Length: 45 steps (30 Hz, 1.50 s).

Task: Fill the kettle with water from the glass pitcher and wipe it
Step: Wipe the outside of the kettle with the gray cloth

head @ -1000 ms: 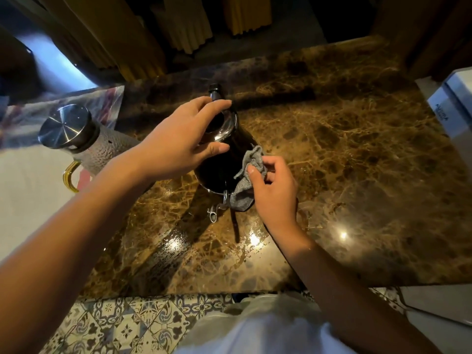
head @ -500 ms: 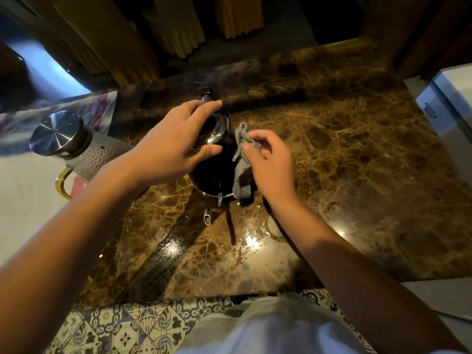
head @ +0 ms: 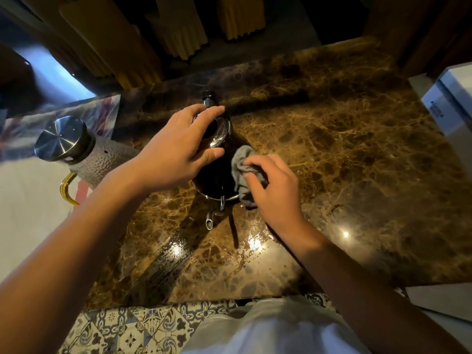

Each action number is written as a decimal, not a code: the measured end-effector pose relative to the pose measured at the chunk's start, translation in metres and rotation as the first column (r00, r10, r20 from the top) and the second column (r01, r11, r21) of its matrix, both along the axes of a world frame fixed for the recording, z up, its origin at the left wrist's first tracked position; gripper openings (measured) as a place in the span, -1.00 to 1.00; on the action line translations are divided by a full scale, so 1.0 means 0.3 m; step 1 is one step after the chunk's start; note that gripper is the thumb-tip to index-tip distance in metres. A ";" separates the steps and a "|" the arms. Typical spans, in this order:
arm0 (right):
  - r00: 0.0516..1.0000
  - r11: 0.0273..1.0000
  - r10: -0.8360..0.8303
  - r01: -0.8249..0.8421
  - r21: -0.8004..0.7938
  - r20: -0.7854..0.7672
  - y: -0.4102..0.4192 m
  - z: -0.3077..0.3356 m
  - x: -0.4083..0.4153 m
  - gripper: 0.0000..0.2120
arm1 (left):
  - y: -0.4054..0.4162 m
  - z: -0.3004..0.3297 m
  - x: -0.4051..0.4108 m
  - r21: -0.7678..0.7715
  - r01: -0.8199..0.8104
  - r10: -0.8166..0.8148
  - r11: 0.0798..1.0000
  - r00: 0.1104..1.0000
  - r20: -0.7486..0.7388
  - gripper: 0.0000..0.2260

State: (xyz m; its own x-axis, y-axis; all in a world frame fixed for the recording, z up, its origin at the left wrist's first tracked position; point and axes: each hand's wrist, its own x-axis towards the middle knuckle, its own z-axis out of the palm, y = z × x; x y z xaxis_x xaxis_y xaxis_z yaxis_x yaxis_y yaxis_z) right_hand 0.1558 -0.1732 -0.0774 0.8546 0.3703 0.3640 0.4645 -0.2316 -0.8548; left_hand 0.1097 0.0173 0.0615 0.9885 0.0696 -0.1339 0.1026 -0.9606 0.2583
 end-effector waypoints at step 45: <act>0.810 0.989 0.079 -0.135 -0.054 -0.582 -0.116 0.077 0.265 -0.75 | 0.042 0.008 0.016 -0.149 0.028 -0.030 0.988 1.000 -0.010 -0.36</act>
